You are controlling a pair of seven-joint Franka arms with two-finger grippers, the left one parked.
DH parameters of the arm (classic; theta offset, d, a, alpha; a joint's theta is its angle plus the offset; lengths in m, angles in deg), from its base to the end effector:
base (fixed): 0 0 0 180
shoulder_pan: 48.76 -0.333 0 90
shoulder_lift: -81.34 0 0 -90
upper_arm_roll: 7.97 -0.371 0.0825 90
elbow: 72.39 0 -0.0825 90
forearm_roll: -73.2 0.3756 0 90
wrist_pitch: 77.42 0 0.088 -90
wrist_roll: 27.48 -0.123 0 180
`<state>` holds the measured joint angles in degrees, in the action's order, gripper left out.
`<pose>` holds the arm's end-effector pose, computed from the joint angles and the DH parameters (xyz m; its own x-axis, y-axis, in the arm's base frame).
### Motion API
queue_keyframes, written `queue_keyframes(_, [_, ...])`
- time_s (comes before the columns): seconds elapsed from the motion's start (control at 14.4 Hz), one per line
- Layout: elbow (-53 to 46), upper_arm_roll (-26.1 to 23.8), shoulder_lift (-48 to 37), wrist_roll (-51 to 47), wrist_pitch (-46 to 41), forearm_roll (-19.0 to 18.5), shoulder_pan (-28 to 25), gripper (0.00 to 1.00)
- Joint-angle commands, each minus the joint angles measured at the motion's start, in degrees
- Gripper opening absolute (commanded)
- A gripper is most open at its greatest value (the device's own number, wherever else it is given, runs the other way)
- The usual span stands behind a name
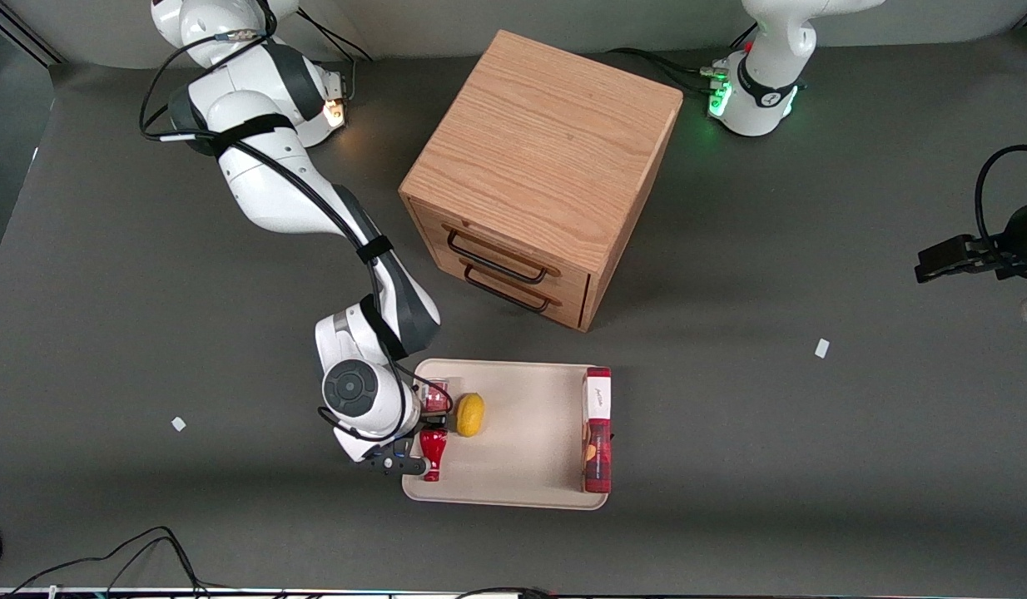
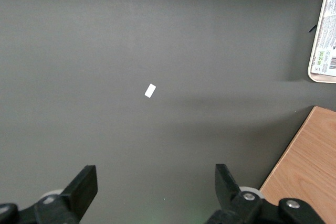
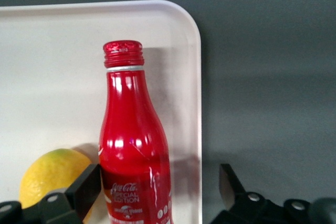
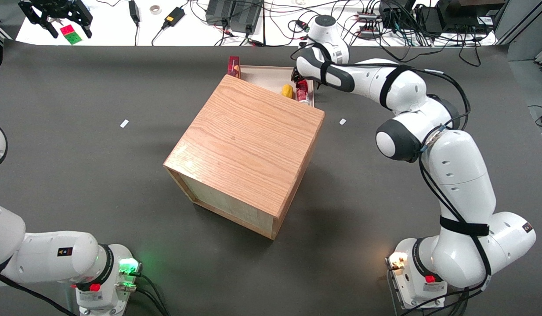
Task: Place coke bottle on tray
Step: 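Lower the bottle onto the tray beside the lemon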
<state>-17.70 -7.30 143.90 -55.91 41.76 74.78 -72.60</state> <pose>0.7618 0.3323 0.2122 0.9949 -0.0985 0.0229 -0.0978 -0.9948 -0.0285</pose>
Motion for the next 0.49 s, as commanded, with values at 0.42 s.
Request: queue_keyframes(0.42, [-1.9, -0.3, -5.7, -1.2, -9.5, 0.2, 0.2, 1.00])
